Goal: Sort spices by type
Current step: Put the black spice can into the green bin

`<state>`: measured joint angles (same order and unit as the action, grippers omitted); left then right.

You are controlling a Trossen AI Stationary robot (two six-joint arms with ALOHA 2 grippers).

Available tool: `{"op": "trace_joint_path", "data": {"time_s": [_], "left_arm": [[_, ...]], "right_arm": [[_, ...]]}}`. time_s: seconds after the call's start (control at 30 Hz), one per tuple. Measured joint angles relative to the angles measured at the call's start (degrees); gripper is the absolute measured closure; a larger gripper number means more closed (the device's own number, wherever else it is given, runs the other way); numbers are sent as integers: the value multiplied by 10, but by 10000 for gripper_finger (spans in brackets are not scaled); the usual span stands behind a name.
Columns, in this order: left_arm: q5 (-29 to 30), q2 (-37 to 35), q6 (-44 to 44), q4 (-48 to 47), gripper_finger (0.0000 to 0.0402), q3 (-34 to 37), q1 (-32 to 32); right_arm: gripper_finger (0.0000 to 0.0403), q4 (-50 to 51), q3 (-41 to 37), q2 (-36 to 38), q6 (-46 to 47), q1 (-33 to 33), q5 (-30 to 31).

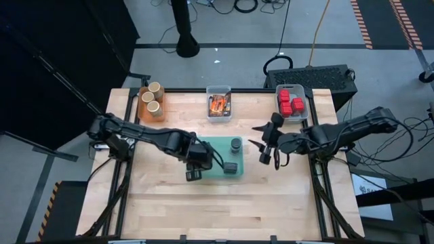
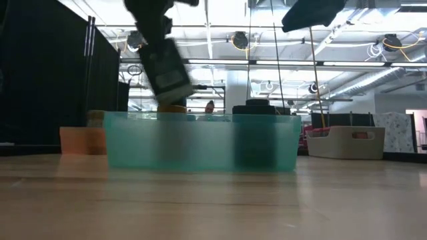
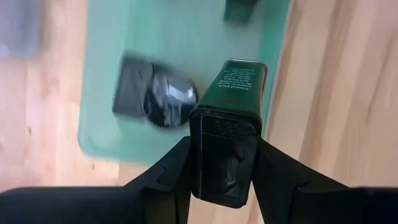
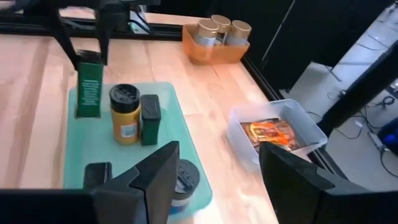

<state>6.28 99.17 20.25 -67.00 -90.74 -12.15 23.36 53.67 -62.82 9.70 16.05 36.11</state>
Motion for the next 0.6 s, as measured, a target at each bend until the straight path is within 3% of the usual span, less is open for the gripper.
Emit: {"op": "trace_joint_path", "data": {"time_s": [0.33, 0.6], "left_arm": [[-1, 85, -41, -127, 270, -122, -10], [-5, 118, -81, -152, 271, -141, 1]], "right_arm": [[193, 22, 0, 4, -6, -15, -1], [193, 39, 0, 4, 1, -15, -2]]}}
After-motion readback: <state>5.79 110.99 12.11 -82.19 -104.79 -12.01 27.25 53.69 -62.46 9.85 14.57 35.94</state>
